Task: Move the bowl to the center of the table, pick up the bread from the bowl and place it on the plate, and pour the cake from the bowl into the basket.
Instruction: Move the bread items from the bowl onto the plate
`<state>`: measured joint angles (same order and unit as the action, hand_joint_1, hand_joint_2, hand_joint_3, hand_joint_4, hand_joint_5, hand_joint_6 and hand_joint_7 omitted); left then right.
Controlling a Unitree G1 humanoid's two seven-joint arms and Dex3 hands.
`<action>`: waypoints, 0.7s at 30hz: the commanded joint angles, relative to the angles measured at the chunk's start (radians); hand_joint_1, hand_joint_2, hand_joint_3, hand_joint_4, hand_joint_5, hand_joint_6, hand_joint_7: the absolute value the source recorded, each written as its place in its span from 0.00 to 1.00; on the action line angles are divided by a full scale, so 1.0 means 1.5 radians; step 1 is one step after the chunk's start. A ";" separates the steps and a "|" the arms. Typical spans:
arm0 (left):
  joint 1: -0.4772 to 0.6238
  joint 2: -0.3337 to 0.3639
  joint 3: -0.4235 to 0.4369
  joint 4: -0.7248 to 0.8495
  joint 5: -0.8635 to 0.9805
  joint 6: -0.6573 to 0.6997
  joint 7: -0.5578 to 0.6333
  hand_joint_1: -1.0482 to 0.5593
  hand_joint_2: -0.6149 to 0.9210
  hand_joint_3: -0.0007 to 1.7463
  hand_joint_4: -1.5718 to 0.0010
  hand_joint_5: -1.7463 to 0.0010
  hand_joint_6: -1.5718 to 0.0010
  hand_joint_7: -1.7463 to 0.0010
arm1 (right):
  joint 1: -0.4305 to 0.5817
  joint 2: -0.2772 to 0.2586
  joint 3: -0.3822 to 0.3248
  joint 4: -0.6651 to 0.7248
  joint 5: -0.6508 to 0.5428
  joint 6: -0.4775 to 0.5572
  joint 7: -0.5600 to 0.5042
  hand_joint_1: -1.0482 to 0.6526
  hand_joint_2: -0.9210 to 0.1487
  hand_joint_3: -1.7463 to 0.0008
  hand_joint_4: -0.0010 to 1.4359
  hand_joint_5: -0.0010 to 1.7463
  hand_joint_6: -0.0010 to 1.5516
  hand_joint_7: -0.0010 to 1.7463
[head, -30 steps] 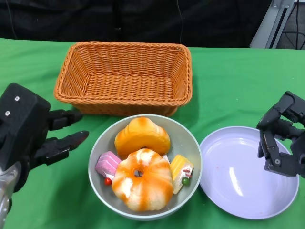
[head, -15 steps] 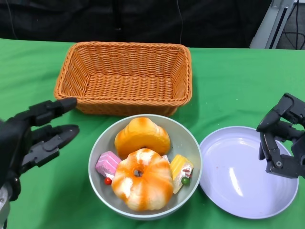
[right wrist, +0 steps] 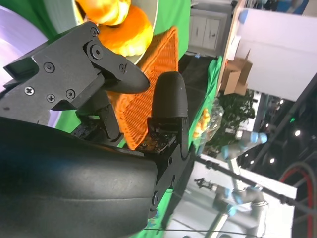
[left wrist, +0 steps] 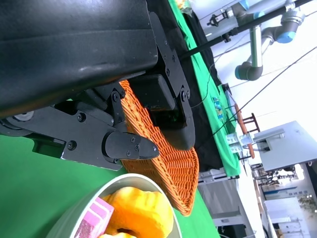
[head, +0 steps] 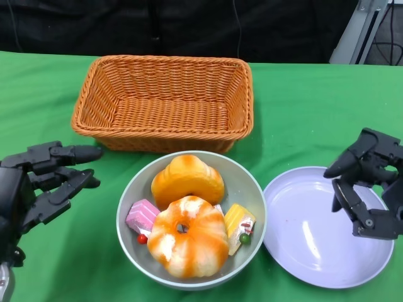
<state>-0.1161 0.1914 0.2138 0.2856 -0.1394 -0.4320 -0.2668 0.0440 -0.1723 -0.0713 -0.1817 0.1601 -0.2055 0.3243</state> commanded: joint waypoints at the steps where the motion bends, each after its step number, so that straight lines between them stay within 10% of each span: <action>1: -0.014 0.002 0.006 0.023 -0.004 -0.024 0.009 0.57 1.00 0.17 0.48 0.27 0.34 0.68 | 0.006 -0.033 0.007 -0.046 -0.003 0.030 0.020 0.48 0.34 0.51 0.48 0.83 0.40 0.64; 6: -0.023 0.002 0.007 0.046 -0.002 -0.041 0.013 0.57 1.00 0.17 0.49 0.22 0.41 0.55 | 0.006 -0.064 0.027 -0.113 -0.018 0.072 0.046 0.46 0.25 0.62 0.45 0.79 0.39 0.60; 9: -0.029 0.005 0.007 0.067 0.006 -0.057 0.019 0.57 1.00 0.17 0.48 0.20 0.43 0.50 | 0.003 -0.098 0.051 -0.187 -0.039 0.116 0.070 0.34 0.03 0.90 0.46 0.48 0.35 0.36; 21: -0.043 0.005 0.004 0.094 0.012 -0.066 0.028 0.59 0.99 0.19 0.49 0.18 0.45 0.45 | -0.077 -0.112 0.154 -0.347 -0.112 0.317 0.068 0.27 0.00 0.96 0.48 0.21 0.38 0.11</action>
<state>-0.1733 0.1862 0.2147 0.4132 -0.1300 -0.5150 -0.2379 -0.0536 -0.3322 0.1476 -0.6849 -0.0008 0.2472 0.4267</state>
